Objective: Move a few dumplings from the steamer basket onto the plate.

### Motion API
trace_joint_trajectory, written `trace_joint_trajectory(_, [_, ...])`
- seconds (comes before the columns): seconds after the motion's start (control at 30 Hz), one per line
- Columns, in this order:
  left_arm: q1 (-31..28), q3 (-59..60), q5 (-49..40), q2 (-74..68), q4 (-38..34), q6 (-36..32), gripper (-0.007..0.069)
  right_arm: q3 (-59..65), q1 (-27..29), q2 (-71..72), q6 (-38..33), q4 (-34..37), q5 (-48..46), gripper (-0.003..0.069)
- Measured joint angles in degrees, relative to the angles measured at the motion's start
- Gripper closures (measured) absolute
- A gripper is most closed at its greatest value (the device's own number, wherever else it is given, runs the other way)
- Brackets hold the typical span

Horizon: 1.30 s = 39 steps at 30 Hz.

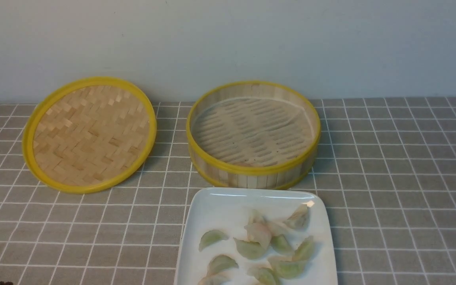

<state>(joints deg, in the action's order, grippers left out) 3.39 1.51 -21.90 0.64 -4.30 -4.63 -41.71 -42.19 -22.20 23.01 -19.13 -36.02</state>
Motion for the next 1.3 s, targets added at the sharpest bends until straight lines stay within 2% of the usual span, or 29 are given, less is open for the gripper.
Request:
trace_joint_trajectory(0.13, [0.0, 0.0, 0.0, 0.0, 0.0, 0.0, 0.0629, 8.37, 0.0, 9.85, 7.33, -3.71, 3.07, 0.0672])
trace_joint_trajectory(0.17, [0.0, 0.0, 0.0, 0.0, 0.0, 0.0, 0.0629, 12.05, 0.0, 13.36, 11.17, -6.62, 3.54, 0.0672])
trace_joint_trajectory(0.37, [0.0, 0.0, 0.0, 0.0, 0.0, 0.0, 0.0629, 18.57, 0.0, 19.09, 20.29, -11.87, 5.34, 0.0672])
trace_joint_trajectory(0.93, [0.0, 0.0, 0.0, 0.0, 0.0, 0.0, 0.0629, 19.47, 0.0, 19.25, 22.6, -13.68, 8.35, 0.0672])
trace_joint_trajectory(1.17, [0.0, 0.0, 0.0, 0.0, 0.0, 0.0, 0.0629, 19.78, 0.0, 19.25, 18.68, -12.64, 16.44, 0.0673])
trace_joint_trajectory(1.3, [0.0, 0.0, 0.0, 0.0, 0.0, 0.0, 0.0629, 19.84, 0.0, 19.27, -0.06, 3.4, 18.98, 0.0673])
